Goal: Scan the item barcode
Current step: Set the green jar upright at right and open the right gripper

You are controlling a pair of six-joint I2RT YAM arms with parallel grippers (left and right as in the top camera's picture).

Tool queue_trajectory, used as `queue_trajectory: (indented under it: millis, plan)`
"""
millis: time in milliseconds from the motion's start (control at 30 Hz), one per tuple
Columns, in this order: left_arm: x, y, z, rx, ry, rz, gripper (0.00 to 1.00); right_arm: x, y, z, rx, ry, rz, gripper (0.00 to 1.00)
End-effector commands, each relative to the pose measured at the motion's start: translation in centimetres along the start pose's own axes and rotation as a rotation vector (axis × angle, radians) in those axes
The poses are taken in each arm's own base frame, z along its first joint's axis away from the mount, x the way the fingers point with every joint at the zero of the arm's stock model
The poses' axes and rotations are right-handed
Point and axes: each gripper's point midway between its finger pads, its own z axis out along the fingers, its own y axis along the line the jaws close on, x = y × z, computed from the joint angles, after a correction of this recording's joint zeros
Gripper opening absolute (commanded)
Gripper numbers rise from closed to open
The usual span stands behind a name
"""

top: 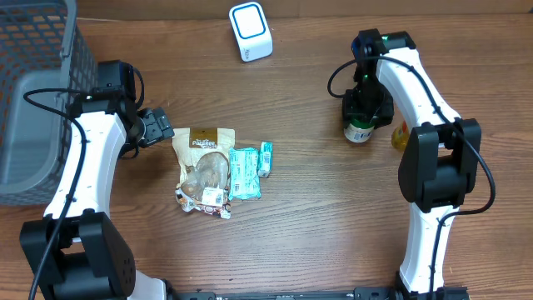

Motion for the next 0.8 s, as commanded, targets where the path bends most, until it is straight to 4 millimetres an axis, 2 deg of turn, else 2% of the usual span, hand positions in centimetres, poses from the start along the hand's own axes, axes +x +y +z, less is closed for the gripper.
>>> queue_trajectory:
  millis: [0,33,100,133,300,467,567,633,733,767]
  plan:
    - [-0.3,-0.1,-0.9,0.011,-0.025,0.020,1.00,-0.3,0.2,-0.5,0.007,-0.035,0.003,0.51]
    - [-0.3,-0.1,-0.9,0.010,-0.025,0.020,1.00,-0.5,0.2,-0.4,0.007,-0.039,0.003,0.62]
    - [-0.3,-0.1,-0.9,0.010,-0.025,0.020,1.00,-0.5,0.2,-0.4,0.006,-0.042,0.003,0.92]
    - [-0.3,-0.1,-0.9,0.010,-0.025,0.020,1.00,-0.6,0.3,-0.4,0.006,-0.044,0.003,1.00]
    - [-0.3,-0.1,-0.9,0.010,-0.025,0.020,1.00,-1.0,0.4,-0.4,0.001,-0.062,0.004,1.00]
    - [-0.3,-0.1,-0.9,0.010,-0.025,0.020,1.00,-3.1,0.2,-1.0,0.018,-0.153,0.008,1.00]
    - [-0.3,-0.1,-0.9,0.010,-0.025,0.020,0.99,-4.2,0.8,-2.7,0.003,-0.208,0.004,1.00]
    - [-0.3,-0.1,-0.9,0.010,-0.025,0.020,0.99,-5.1,1.3,-4.6,-0.010,-0.258,-0.001,1.00]
    - [-0.3,-0.1,-0.9,0.010,-0.025,0.020,1.00,-5.8,2.7,-7.3,-0.033,-0.320,-0.021,1.00]
    - [-0.3,-0.1,-0.9,0.010,-0.025,0.020,1.00,-5.8,3.8,-8.2,-0.058,-0.337,-0.039,1.00]
